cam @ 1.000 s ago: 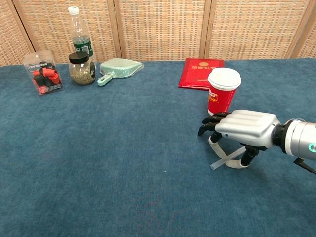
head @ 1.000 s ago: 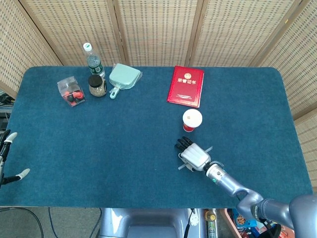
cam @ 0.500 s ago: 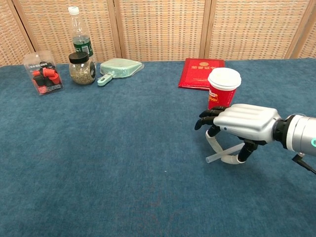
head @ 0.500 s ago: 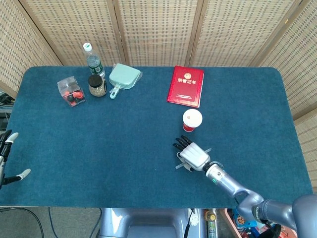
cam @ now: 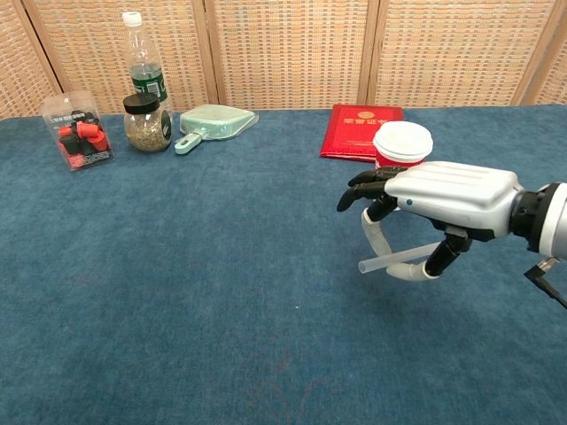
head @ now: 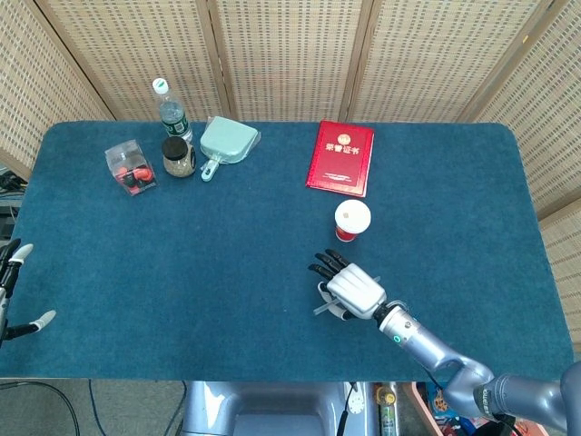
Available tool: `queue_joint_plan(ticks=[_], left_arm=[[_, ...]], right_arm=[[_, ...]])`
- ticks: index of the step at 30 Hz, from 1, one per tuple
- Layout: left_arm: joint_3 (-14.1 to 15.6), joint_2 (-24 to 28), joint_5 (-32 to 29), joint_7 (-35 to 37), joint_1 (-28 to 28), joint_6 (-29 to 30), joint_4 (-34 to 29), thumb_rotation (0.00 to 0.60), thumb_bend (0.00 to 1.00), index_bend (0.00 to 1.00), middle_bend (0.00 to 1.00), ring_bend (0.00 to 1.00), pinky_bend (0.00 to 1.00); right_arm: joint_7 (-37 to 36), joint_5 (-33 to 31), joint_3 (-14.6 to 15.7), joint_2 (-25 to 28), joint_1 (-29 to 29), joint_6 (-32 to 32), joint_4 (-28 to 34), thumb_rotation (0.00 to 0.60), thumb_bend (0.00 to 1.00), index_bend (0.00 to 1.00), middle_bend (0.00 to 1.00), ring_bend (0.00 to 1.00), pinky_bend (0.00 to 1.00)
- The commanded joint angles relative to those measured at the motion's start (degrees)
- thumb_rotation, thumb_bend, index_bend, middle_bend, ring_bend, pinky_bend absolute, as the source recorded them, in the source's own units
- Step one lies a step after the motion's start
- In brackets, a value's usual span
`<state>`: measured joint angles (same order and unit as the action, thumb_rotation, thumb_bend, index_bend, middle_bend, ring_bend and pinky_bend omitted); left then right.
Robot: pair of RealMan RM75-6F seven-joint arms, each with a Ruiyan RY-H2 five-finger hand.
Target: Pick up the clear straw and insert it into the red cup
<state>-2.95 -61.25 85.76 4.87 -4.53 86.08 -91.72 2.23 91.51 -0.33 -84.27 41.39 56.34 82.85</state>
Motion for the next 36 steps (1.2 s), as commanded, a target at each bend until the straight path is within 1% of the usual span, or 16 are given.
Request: queue_joint_plan(ticks=[1, 2, 6, 8, 9, 14, 15, 17, 18, 21, 24, 30, 36], left_arm=[[0.06, 0.02, 0.12, 0.05, -0.02, -0.03, -0.04, 0.6, 0.07, 0.0, 0.0, 0.0, 0.0], [0.08, 0.03, 0.16, 0.06, -0.02, -0.03, -0.06, 0.6, 0.07, 0.0, 0.0, 0.0, 0.0], [0.19, 0.06, 0.32, 0.01, -0.05, -0.11, -0.21, 0.6, 0.08, 0.0, 0.0, 0.0, 0.0], [0.17, 0.11, 0.34, -0.01, -0.09, -0.12, -0.27, 0.6, 0.07, 0.0, 0.0, 0.0, 0.0], [0.18, 0.12, 0.37, -0.02, -0.08, -0.09, -0.3, 0.6, 0.07, 0.0, 0.0, 0.0, 0.0], [0.22, 0.21, 0.4, 0.25, -0.05, -0.09, -0.31, 0.6, 0.08, 0.0, 0.0, 0.0, 0.0], [0.22, 0.29, 0.44, 0.37, -0.01, 0.0, -0.34, 0.6, 0.08, 0.0, 0.0, 0.0, 0.0], [0.22, 0.37, 0.51, 0.46, 0.12, 0.29, -0.39, 0.6, 0.07, 0.0, 0.0, 0.0, 0.0], [0.14, 0.38, 0.37, 0.35, 0.24, 0.51, -0.49, 0.6, 0.07, 0.0, 0.0, 0.0, 0.0], [-0.14, 0.24, 0.02, -0.41, 0.45, 1.05, -0.54, 0.6, 0.07, 0.0, 0.0, 0.0, 0.0], [-0.23, 0.25, -0.12, -0.03, 0.5, 1.11, -0.6, 0.6, 0.08, 0.0, 0.0, 0.0, 0.0], [-0.34, 0.27, -0.41, 0.27, 0.26, 0.54, -0.4, 0.6, 0.07, 0.0, 0.0, 0.0, 0.0], [-0.47, 0.0, -0.74, -0.39, -0.15, -0.19, -0.39, 0.6, 0.07, 0.0, 0.0, 0.0, 0.0]], right_arm=[[-6.41, -0.19, -1.59, 5.32, -1.01, 3.45, 8.08, 0.6, 0.46, 0.69, 0.21, 0.0, 0.0], [-7.53, -0.61, -1.91, 6.56, -1.03, 3.42, 9.72, 0.6, 0.46, 0.69, 0.21, 0.0, 0.0], [-13.13, -5.17, -5.61, 10.9, -1.1, 3.66, 15.95, 0.6, 0.47, 0.69, 0.21, 0.0, 0.0], [-14.22, -6.79, -6.86, 11.84, -0.99, 3.46, 17.03, 0.6, 0.47, 0.69, 0.22, 0.0, 0.0], [-15.64, -8.85, -8.5, 12.46, -0.99, 3.69, 17.77, 0.6, 0.47, 0.7, 0.22, 0.0, 0.0], [-18.94, -15.19, -12.69, 13.68, -0.47, 2.69, 19.16, 0.6, 0.48, 0.7, 0.22, 0.0, 0.0], [-19.68, -17.19, -13.98, 13.82, -0.26, 2.42, 19.27, 0.6, 0.48, 0.7, 0.22, 0.0, 0.0], [-20.43, -20.4, -16.08, 13.86, 0.25, 1.91, 19.06, 0.6, 0.48, 0.7, 0.22, 0.0, 0.0], [-21.36, -23.38, -18.0, 13.51, 0.73, 1.68, 18.51, 0.6, 0.48, 0.7, 0.22, 0.0, 0.0], [-22.86, -28.81, -21.07, 12.72, 1.59, 0.82, 18.16, 0.6, 0.48, 0.7, 0.22, 0.0, 0.0], [-23.69, -33.14, -23.39, 12.04, 2.41, -0.04, 17.58, 0.6, 0.48, 0.7, 0.22, 0.0, 0.0], [-25.07, -36.97, -25.83, 9.83, 3.69, -0.9, 14.47, 0.6, 0.48, 0.7, 0.22, 0.0, 0.0], [-28.78, -41.01, -28.62, 6.38, 4.62, -1.68, 10.5, 0.6, 0.48, 0.7, 0.22, 0.0, 0.0]])
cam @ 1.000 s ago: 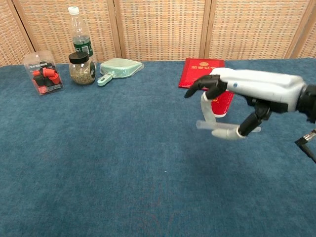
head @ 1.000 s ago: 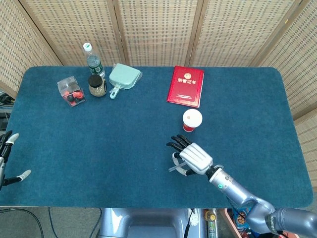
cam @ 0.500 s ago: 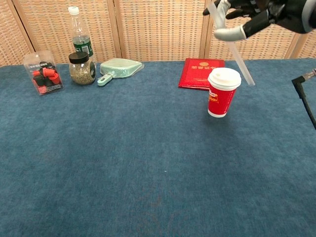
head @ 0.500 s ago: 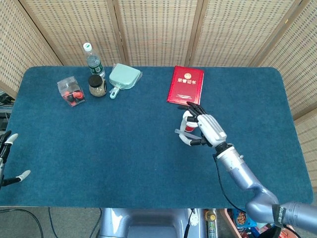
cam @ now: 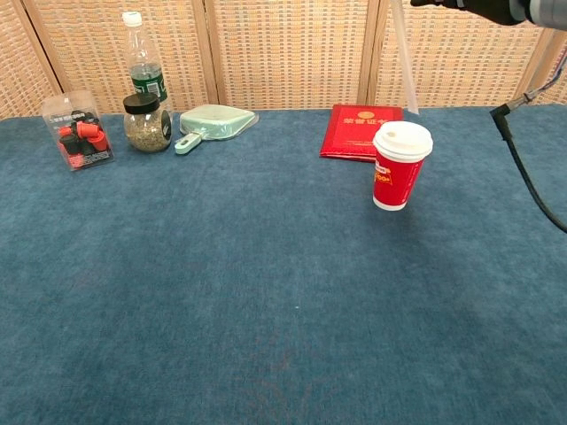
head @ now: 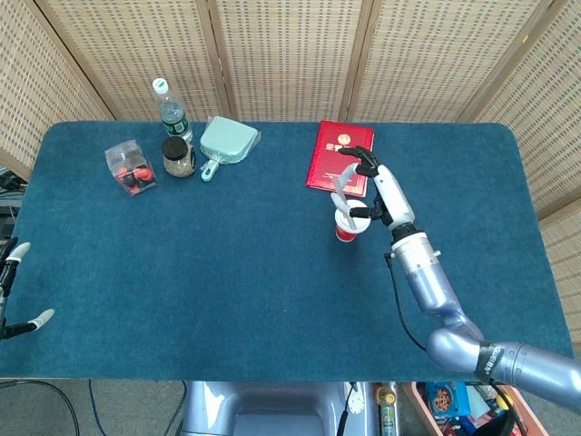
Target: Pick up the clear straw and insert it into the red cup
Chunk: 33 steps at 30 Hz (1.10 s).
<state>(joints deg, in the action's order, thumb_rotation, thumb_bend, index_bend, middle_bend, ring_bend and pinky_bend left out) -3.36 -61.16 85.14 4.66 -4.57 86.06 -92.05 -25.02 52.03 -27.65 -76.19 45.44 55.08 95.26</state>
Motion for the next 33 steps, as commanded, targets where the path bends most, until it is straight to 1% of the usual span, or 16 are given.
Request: queue_joint_plan(ticks=[1, 7, 15, 21, 33], left_arm=[[-0.08, -0.13, -0.18, -0.33, -0.16, -0.25, -0.09, 0.6, 0.07, 0.0, 0.0, 0.0, 0.0], [-0.25, -0.44, -0.64, -1.53, -0.41, -0.64, -0.5, 0.6, 0.08, 0.0, 0.0, 0.0, 0.0], [-0.48, -0.6, -0.96, -2.16, -0.51, -0.64, -0.88, 0.6, 0.07, 0.0, 0.0, 0.0, 0.0], [-0.59, -0.71, -1.53, -2.4, -0.68, -1.16, -0.76, 0.6, 0.08, 0.0, 0.0, 0.0, 0.0], [-0.83, -0.85, -2.23, -2.72, -1.08, -1.9, -0.7, 0.6, 0.07, 0.0, 0.0, 0.0, 0.0]], right_arm=[[-2.03, -2.02, -1.64, -2.23, 0.67, -0.46, -2.47, 0.6, 0.48, 0.7, 0.22, 0.0, 0.0], [-4.63, -3.76, -3.34, -5.42, 1.67, -1.61, -7.3, 0.6, 0.48, 0.7, 0.22, 0.0, 0.0], [-6.49, -2.93, -4.9, -8.95, 2.62, -1.19, -12.26, 0.6, 0.48, 0.7, 0.22, 0.0, 0.0], [-7.06, -0.01, -4.44, -12.25, 2.76, 0.74, -16.08, 0.6, 0.48, 0.7, 0.22, 0.0, 0.0], [-6.52, 1.67, -4.06, -14.66, 3.23, -0.49, -19.99, 0.6, 0.48, 0.7, 0.23, 0.0, 0.0]])
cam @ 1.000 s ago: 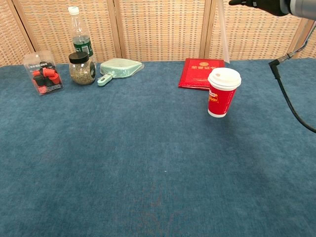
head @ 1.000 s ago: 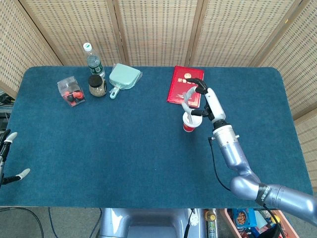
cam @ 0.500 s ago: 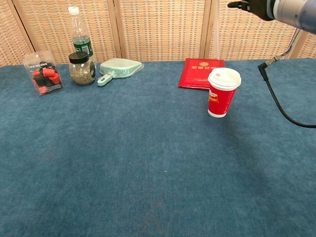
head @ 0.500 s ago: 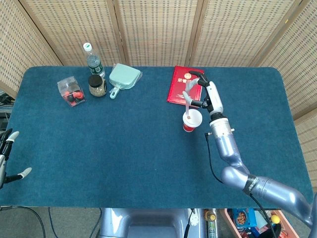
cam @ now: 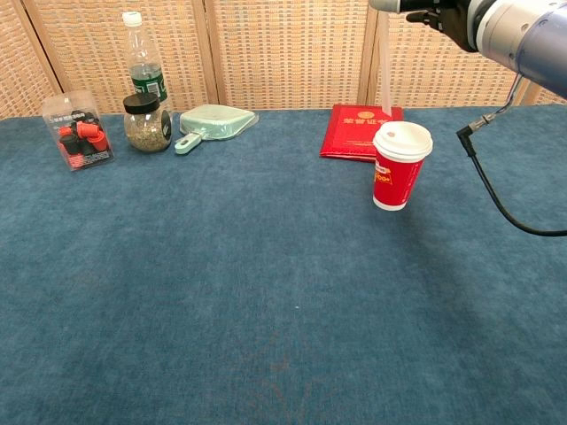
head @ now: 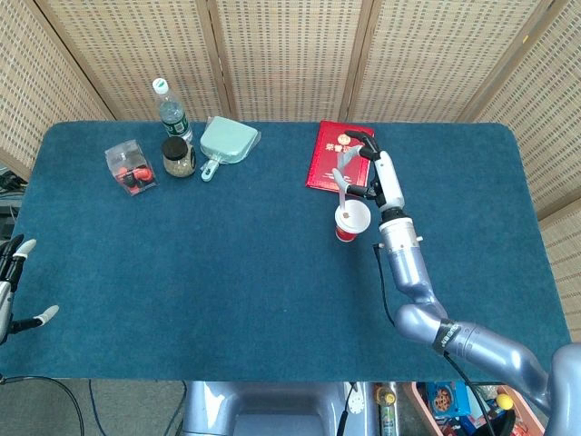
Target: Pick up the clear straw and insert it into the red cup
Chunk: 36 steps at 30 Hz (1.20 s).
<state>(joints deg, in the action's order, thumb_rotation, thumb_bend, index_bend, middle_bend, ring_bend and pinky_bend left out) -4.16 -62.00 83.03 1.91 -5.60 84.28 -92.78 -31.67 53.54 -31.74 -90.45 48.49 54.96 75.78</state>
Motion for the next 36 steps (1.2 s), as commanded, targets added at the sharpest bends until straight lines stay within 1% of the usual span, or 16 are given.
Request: queue_joint_plan(ticks=[1, 12, 24, 36], left_arm=[[-0.03, 0.0, -0.16, 0.04, -0.08, -0.22, 0.07, 0.6, 0.07, 0.0, 0.0, 0.0, 0.0], [-0.22, -0.03, -0.78, 0.18, -0.28, -0.69, 0.34, 0.6, 0.08, 0.0, 0.0, 0.0, 0.0], [-0.17, -0.11, -0.84, 0.18, -0.39, -0.89, 0.42, 0.6, 0.07, 0.0, 0.0, 0.0, 0.0], [-0.19, -0.04, -0.9, 0.56, -0.35, -0.84, 0.56, 0.6, 0.08, 0.0, 0.0, 0.0, 0.0]], right_arm=[[0.15, 0.2, -0.01, -0.5, 0.2, -0.48, -0.68, 0.6, 0.48, 0.7, 0.23, 0.0, 0.0], [1.0, 0.53, 0.04, -1.79, 0.38, -1.43, -2.51, 0.6, 0.48, 0.7, 0.23, 0.0, 0.0], [1.41, 2.55, 0.8, -2.68, 0.25, -1.92, -4.04, 0.6, 0.48, 0.7, 0.23, 0.0, 0.0], [1.58, 2.5, 0.79, -3.12, -0.03, -2.69, -4.72, 0.6, 0.48, 0.7, 0.23, 0.0, 0.0]])
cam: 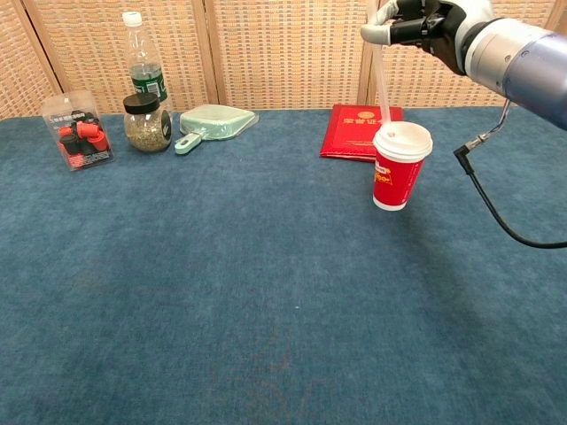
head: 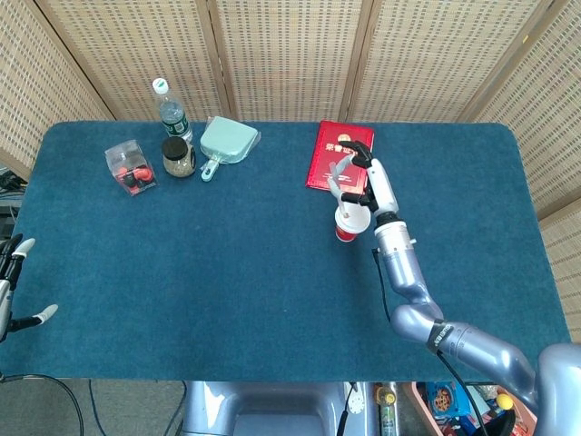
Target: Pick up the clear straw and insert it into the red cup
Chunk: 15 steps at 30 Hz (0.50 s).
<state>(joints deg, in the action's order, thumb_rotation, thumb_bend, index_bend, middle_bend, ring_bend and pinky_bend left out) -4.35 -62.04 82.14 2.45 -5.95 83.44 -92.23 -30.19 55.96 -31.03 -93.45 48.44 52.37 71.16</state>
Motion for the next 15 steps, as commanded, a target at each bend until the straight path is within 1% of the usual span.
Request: queue_joint_plan(ticks=[1, 15], left_arm=[[0.0, 0.01, -0.01, 0.05, 0.0, 0.0, 0.0, 0.6, 0.07, 0.0, 0.0, 0.0, 0.0], [-0.02, -0.12, -0.44, -0.1, -0.22, -0.62, 0.16, 0.6, 0.07, 0.0, 0.0, 0.0, 0.0]], right_arm=[[0.12, 0.09, 0.08, -0.16, 0.04, -0.2, -0.13, 0.6, 0.48, 0.7, 0.23, 0.0, 0.0], [-0.28, 0.64, 0.47, -1.23, -0.19, -0.86, -2.53, 0.6, 0.48, 0.71, 0.23, 0.0, 0.0]])
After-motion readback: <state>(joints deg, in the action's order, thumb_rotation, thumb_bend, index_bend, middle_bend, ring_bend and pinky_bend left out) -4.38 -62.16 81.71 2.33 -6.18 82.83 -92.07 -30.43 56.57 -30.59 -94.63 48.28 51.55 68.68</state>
